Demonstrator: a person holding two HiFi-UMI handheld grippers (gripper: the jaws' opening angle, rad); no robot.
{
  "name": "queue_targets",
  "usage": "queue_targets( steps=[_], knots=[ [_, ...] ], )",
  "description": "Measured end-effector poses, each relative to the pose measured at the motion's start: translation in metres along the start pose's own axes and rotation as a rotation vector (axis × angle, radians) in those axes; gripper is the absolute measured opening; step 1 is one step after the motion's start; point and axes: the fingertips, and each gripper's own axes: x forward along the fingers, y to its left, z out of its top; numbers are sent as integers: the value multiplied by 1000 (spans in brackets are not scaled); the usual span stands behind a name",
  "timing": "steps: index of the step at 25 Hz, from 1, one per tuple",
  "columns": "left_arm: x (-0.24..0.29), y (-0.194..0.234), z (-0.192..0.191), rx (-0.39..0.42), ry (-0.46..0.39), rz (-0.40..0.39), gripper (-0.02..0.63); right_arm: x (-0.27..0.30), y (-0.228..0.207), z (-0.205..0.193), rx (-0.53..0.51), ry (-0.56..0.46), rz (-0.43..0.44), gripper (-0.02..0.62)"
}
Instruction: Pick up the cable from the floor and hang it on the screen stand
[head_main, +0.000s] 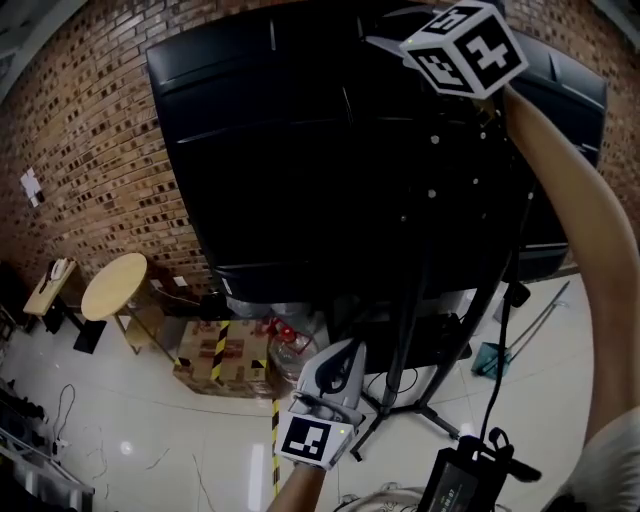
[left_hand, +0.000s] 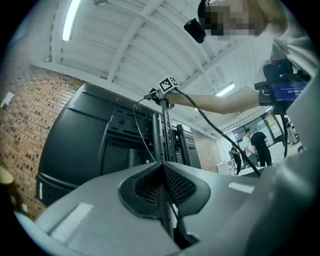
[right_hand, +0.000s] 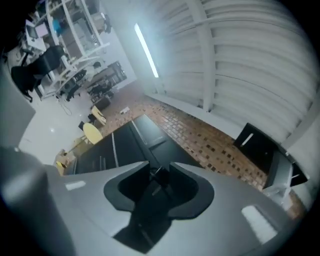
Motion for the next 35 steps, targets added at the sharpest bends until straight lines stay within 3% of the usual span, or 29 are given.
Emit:
queue_targets(
  steps=[3,7,9,13,17,21,25,27,30,33,35],
  knots=[
    [7,-8,5,19,-13,-26,18,-14,-29,-21,-52,52,-77,126],
    [17,-2,24,23,-21,-51,18,-43,-35,-48,-31,88,-93,127],
    [41,8,60,68,-32,-66,18,-52,-30,-59,-63,92,-96,126],
    [125,50,174,141,-132,-84,17,-57,-23,-68,-33,55,-110,127],
    [196,78,228,104,-87,-48,17,-56,-14,-83,8,49,-129,127],
    [214,71,233,81,-71,-53,17,-70,-24,-108,72,40,-175,127],
    [216,53,217,168,-43,-55,18,-101,-14,-144,163,-8,-199,127],
    [218,47,217,208,-45,-58,18,-114,6,-157,184,-65,-197,127],
    [218,37,216,201,-56,-79,18,-127,49,-171,214,-146,-182,129],
    [217,25,206,221,-54,-91,18,-136,78,-176,256,-227,-222,129],
    [216,18,197,241,-44,-95,18,-145,89,-182,301,-265,-252,78]
  ],
)
